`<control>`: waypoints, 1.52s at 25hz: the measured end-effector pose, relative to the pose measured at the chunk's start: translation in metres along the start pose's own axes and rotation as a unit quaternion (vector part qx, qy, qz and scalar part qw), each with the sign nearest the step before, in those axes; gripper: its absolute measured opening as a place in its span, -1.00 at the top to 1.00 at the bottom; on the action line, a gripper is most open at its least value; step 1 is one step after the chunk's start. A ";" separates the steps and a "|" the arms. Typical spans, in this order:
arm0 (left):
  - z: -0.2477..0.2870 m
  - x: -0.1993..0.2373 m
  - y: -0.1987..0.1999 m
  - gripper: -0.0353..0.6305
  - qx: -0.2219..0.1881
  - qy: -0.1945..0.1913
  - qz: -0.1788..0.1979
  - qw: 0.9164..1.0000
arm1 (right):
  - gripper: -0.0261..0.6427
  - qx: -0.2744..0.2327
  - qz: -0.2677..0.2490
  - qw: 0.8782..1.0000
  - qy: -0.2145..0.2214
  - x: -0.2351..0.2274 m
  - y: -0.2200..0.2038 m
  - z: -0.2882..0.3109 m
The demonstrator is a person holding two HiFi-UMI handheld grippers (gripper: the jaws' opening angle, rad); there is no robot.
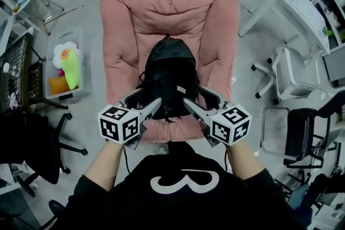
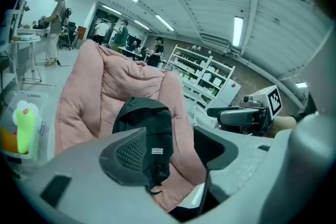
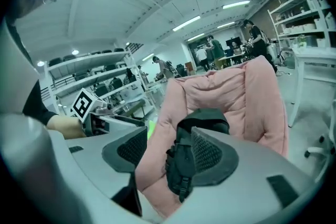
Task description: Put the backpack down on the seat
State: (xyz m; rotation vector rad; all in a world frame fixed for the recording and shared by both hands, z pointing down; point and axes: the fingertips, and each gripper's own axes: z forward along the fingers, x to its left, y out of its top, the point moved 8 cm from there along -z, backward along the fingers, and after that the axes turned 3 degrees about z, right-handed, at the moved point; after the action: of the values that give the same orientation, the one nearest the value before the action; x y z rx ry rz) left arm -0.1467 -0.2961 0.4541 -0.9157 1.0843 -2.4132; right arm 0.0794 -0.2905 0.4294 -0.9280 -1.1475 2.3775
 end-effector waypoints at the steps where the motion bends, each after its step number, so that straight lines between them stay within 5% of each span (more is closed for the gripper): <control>1: -0.008 -0.010 0.002 0.04 -0.007 -0.010 0.005 1.000 | 0.12 -0.006 -0.005 1.000 0.010 0.010 0.002 -0.007; 3: -0.024 -0.028 0.006 0.20 -0.025 -0.026 0.010 0.999 | 0.24 -0.024 -0.018 0.999 0.015 0.026 0.005 -0.023; 6: -0.043 -0.049 0.011 0.51 -0.052 -0.046 0.013 0.998 | 0.80 -0.082 -0.024 0.996 -0.002 0.043 0.010 -0.049; 8: -0.054 -0.061 0.013 0.74 -0.067 -0.055 0.011 0.996 | 0.90 -0.107 -0.010 0.994 0.002 0.052 0.011 -0.061; 11: -0.070 -0.078 0.013 0.86 -0.075 -0.072 0.009 0.995 | 0.91 -0.114 -0.001 0.993 0.018 0.067 0.009 -0.074; 16: -0.095 -0.107 0.017 0.88 -0.089 -0.094 0.069 0.989 | 0.91 -0.119 -0.013 0.992 0.038 0.097 0.005 -0.088; 22: -0.121 -0.124 0.020 0.88 -0.102 -0.100 0.099 0.985 | 0.91 -0.128 -0.026 0.990 0.057 0.129 0.005 -0.094; 38: -0.131 -0.120 0.001 0.88 -0.080 -0.092 0.116 0.986 | 0.91 -0.119 -0.020 0.991 0.056 0.143 -0.014 -0.093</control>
State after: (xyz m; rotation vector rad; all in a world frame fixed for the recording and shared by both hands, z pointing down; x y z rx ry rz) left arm -0.1471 -0.1622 0.3381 -0.9812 1.2532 -2.0350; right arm 0.0391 -0.1500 0.3392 -1.0883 -1.4131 2.1600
